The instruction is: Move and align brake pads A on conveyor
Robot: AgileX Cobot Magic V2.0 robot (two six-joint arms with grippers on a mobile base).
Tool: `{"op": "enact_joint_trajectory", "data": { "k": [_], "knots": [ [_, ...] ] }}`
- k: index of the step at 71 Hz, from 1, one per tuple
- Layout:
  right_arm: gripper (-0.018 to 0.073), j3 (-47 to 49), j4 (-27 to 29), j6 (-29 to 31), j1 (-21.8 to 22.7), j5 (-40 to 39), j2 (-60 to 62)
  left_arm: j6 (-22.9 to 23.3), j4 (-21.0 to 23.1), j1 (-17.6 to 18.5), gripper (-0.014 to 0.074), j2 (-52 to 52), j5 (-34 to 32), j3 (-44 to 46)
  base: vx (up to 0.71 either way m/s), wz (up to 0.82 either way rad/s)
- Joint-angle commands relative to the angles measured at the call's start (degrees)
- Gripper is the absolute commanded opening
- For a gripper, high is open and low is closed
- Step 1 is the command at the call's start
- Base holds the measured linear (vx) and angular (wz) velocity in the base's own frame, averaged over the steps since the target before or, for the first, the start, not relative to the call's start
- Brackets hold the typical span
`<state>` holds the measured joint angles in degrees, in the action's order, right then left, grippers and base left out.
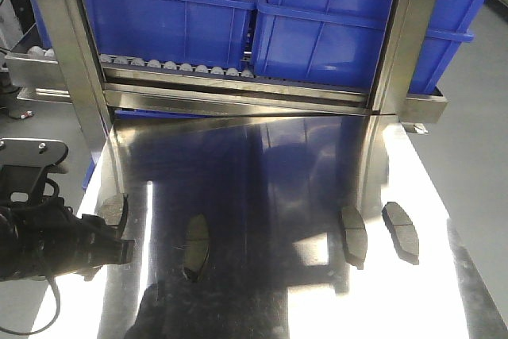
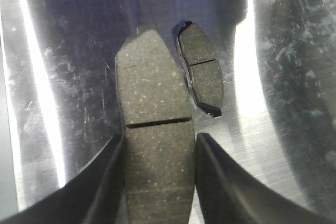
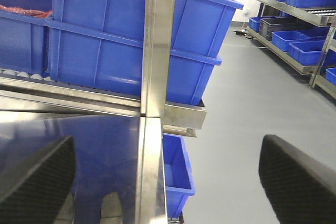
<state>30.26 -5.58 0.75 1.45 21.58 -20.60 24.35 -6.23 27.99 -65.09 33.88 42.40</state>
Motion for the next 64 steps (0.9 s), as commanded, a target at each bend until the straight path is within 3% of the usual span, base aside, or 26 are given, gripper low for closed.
{"op": "enact_joint_trajectory", "data": {
  "k": [1, 17, 37, 64],
  "knots": [
    [0.0723, 2.0, 0.8, 0.5, -0.1, -5.3, -1.2, 0.4, -0.3, 0.2, 0.0118, 1.4, -4.0, 1.4, 0.00, 0.00],
    [0.0665, 4.1, 2.7, 0.4, -0.1, -2.2, -12.7, 0.4, -0.3, 0.2, 0.0118, 1.4, -4.0, 1.4, 0.00, 0.00],
    [0.0639, 18.6, 2.7, 1.0, -0.2, 11.5, -36.7, 0.4, -0.3, 0.2, 0.0118, 1.4, -4.0, 1.4, 0.00, 0.00],
    [0.0624, 28.8, 0.6, -1.7, -7.3, 16.9, -59.7, 0.4, -0.3, 0.2, 0.0118, 1.4, -4.0, 1.4, 0.00, 0.00]
  ]
}}
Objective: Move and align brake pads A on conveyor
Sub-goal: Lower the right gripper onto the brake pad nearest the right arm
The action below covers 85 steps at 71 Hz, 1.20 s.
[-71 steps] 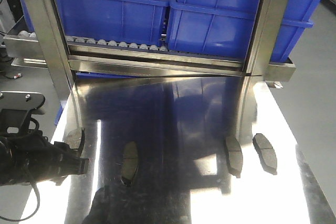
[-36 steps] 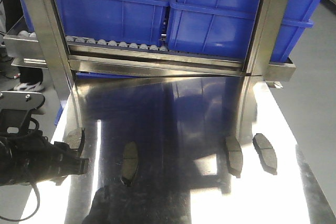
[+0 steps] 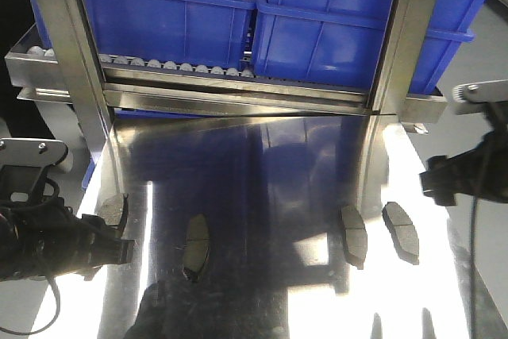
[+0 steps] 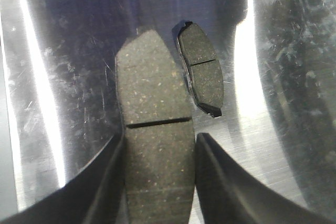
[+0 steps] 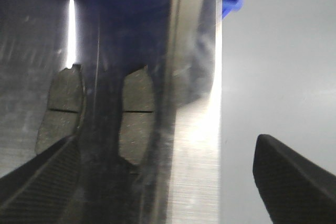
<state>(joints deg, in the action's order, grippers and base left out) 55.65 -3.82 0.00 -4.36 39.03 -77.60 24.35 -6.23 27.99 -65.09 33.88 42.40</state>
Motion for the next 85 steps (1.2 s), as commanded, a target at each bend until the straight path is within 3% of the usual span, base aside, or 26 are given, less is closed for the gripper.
{"op": "enact_joint_trajectory", "data": {
  "k": [1, 37, 85],
  "knots": [
    [0.0624, 3.7, -1.1, -1.1, -1.7, -0.1, -3.4, 0.4, -0.3, 0.2, 0.0118, 1.4, -4.0, 1.4, 0.00, 0.00],
    [0.0610, 11.5, -0.2, -1.9, -2.9, 3.1, -22.2, 0.4, -0.3, 0.2, 0.0118, 1.4, -4.0, 1.4, 0.00, 0.00],
    [0.0594, 11.5, -0.2, -1.9, -2.9, -0.8, -27.4, 0.4, -0.3, 0.2, 0.0118, 1.4, -4.0, 1.4, 0.00, 0.00]
  ]
}}
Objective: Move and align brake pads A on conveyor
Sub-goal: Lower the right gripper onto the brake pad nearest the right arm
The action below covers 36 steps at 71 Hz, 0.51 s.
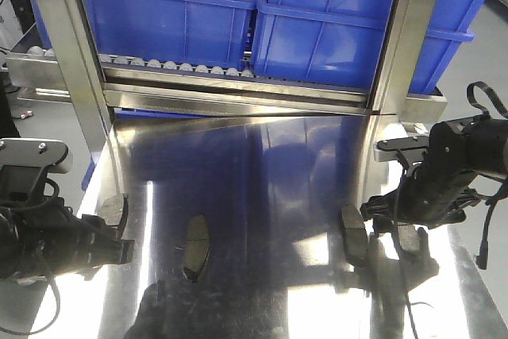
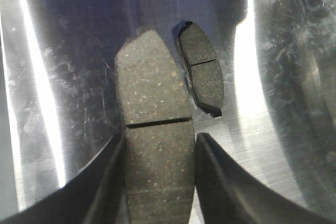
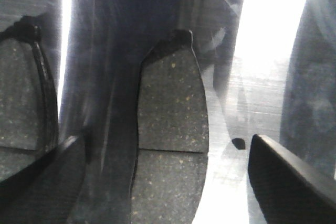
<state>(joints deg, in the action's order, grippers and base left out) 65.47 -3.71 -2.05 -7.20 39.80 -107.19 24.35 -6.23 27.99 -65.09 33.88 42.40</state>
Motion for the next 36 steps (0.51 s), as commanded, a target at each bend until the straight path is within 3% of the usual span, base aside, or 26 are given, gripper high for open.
{"op": "enact_joint_trajectory", "data": {
  "k": [1, 36],
  "knots": [
    [0.0594, 1.7, -0.3, 0.1, 0.0, -1.5, 2.1, 0.4, -0.3, 0.2, 0.0118, 1.4, -4.0, 1.4, 0.00, 0.00],
    [0.0559, 1.7, -0.3, -0.1, 0.0, -1.6, 1.5, 0.4, -0.3, 0.2, 0.0118, 1.4, -4.0, 1.4, 0.00, 0.00]
  ]
}}
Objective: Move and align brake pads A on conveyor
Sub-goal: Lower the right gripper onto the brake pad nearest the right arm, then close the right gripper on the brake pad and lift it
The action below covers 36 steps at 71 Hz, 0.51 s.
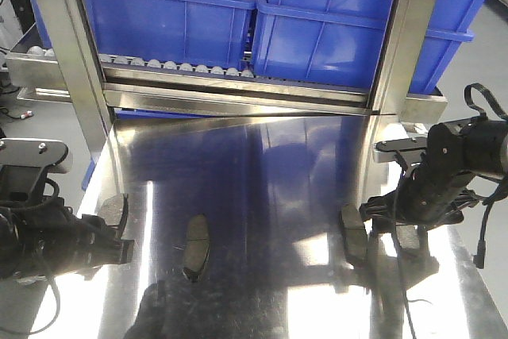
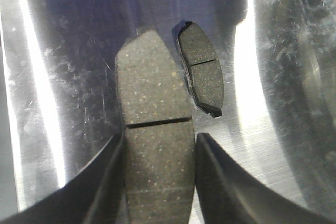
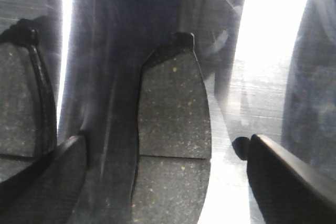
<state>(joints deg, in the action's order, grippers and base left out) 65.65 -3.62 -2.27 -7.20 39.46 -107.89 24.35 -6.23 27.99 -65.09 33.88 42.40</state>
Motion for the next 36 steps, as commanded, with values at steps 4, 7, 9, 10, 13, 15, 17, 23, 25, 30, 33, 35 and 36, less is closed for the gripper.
{"op": "enact_joint_trajectory", "data": {
  "k": [4, 7, 9, 10, 13, 15, 17, 23, 25, 30, 33, 35, 36],
  "knots": [
    [0.0531, 1.5, -0.4, 0.2, 0.0, -1.2, 2.2, 0.4, -0.3, 0.2, 0.0118, 1.4, -4.0, 1.4, 0.00, 0.00],
    [0.0494, 1.5, -0.4, 0.0, 0.0, -1.2, 2.2, 0.4, -0.3, 0.2, 0.0118, 1.4, -4.0, 1.4, 0.00, 0.00],
    [0.0477, 1.5, -0.4, 0.0, 0.0, -1.2, 2.2, 0.4, -0.3, 0.2, 0.0118, 1.4, -4.0, 1.4, 0.00, 0.00],
    [0.0458, 1.5, -0.4, 0.0, 0.0, -1.2, 2.2, 0.4, -0.3, 0.2, 0.0118, 1.4, -4.0, 1.4, 0.00, 0.00],
    [0.0426, 1.5, -0.4, 0.0, 0.0, -1.2, 2.2, 0.4, -0.3, 0.2, 0.0118, 1.4, -4.0, 1.4, 0.00, 0.00],
    [0.0399, 1.5, -0.4, 0.0, 0.0, -1.2, 2.2, 0.4, -0.3, 0.2, 0.0118, 1.4, -4.0, 1.4, 0.00, 0.00],
    [0.0372, 1.5, -0.4, 0.0, 0.0, -1.2, 2.2, 0.4, -0.3, 0.2, 0.0118, 1.4, -4.0, 1.4, 0.00, 0.00],
    [0.0294, 1.5, -0.4, 0.0, 0.0, -1.2, 2.2, 0.4, -0.3, 0.2, 0.0118, 1.4, -4.0, 1.4, 0.00, 0.00],
    [0.0270, 1.5, -0.4, 0.0, 0.0, -1.2, 2.2, 0.4, -0.3, 0.2, 0.0118, 1.4, -4.0, 1.4, 0.00, 0.00],
    [0.0217, 1.5, -0.4, 0.0, 0.0, -1.2, 2.2, 0.4, -0.3, 0.2, 0.0118, 1.4, -4.0, 1.4, 0.00, 0.00],
    [0.0190, 1.5, -0.4, 0.0, 0.0, -1.2, 2.2, 0.4, -0.3, 0.2, 0.0118, 1.4, -4.0, 1.4, 0.00, 0.00],
    [0.0179, 1.5, -0.4, 0.0, 0.0, -1.2, 2.2, 0.4, -0.3, 0.2, 0.0118, 1.4, -4.0, 1.4, 0.00, 0.00],
    [0.0172, 1.5, -0.4, 0.0, 0.0, -1.2, 2.2, 0.4, -0.3, 0.2, 0.0118, 1.4, -4.0, 1.4, 0.00, 0.00]
  ]
}}
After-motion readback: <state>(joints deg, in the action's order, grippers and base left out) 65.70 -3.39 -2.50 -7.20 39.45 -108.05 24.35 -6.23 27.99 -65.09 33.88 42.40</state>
